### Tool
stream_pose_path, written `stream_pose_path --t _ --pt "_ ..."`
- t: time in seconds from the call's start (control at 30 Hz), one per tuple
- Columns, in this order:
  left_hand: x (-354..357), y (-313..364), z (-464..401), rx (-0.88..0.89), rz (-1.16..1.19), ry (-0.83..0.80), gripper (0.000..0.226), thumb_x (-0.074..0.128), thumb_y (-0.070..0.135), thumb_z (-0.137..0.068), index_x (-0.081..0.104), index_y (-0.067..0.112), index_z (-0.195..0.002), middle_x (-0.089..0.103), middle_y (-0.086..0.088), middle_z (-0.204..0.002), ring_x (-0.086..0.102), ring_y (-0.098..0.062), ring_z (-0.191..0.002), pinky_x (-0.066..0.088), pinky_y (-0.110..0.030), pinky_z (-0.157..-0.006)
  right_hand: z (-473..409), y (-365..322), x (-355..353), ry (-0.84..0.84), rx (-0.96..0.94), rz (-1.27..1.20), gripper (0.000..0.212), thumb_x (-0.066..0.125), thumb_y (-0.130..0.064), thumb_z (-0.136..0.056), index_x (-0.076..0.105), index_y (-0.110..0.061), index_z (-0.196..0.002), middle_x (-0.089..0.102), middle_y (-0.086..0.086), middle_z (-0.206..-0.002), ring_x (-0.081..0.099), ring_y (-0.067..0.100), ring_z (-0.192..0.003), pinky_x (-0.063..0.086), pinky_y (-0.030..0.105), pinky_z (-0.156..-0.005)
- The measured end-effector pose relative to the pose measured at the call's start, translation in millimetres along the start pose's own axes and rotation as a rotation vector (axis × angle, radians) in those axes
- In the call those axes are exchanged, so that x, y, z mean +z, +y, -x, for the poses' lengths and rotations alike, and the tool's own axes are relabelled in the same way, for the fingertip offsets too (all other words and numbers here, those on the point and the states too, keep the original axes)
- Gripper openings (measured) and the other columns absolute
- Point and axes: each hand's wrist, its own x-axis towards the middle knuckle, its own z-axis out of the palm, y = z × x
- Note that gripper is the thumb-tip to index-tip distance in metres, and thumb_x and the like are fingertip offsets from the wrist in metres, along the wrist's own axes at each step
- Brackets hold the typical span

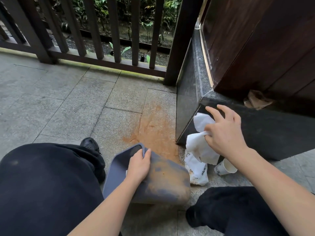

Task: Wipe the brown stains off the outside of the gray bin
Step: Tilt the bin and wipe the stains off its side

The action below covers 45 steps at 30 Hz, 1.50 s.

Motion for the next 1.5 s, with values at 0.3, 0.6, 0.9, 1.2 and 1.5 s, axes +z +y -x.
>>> stream_pose_path --t 0.3,0.6,0.9,1.2,1.5 --pt "0 -1 -3 0.004 -0.001 -0.008 0.043 0.045 0.045 -0.1 0.042 0.021 -0.065 0.052 0.008 -0.062 0.049 -0.007 -0.059 0.031 -0.03 -0.053 18 -4 40 -0.205 0.789 -0.937 0.024 0.064 -0.028 -0.077 0.072 -0.006 -0.073 0.07 0.014 -0.079 0.061 0.027 -0.075 0.043 0.035 -0.066" --pt "-4 -2 -5 -0.006 0.015 -0.044 0.042 0.042 0.049 -0.1 0.046 0.02 -0.07 0.054 0.006 -0.065 0.053 -0.013 -0.063 0.036 -0.034 -0.058 38 -13 67 -0.385 0.707 -1.067 0.029 0.062 -0.038 -0.091 0.062 -0.016 -0.073 0.063 0.008 -0.074 0.059 0.018 -0.073 0.047 0.037 -0.067" --pt "-4 -4 -7 0.004 -0.014 -0.027 0.043 0.044 0.049 -0.1 0.043 0.02 -0.068 0.05 0.009 -0.061 0.049 -0.011 -0.06 0.035 -0.034 -0.058 57 -6 76 -0.377 0.574 -0.687 0.049 0.062 -0.033 -0.092 0.042 -0.023 -0.049 0.047 -0.006 -0.051 0.047 0.016 -0.056 0.033 0.033 -0.056" --pt "-3 -3 -6 0.009 -0.033 -0.03 0.042 0.043 0.048 -0.1 0.04 0.019 -0.07 0.048 0.007 -0.062 0.047 -0.014 -0.062 0.035 -0.036 -0.06 38 9 51 -0.61 0.478 -0.41 0.04 0.034 -0.026 -0.1 0.047 -0.02 -0.062 0.053 -0.002 -0.068 0.049 0.018 -0.067 0.036 0.035 -0.07" --pt "-5 -1 -5 -0.008 -0.009 -0.045 0.041 0.042 0.045 -0.102 0.047 0.015 -0.074 0.053 0.004 -0.07 0.052 -0.017 -0.069 0.038 -0.037 -0.066 56 17 52 -0.777 1.113 -1.622 0.042 0.056 -0.014 -0.058 0.056 -0.007 -0.1 0.059 0.01 -0.093 0.054 0.023 -0.076 0.047 0.033 -0.066"
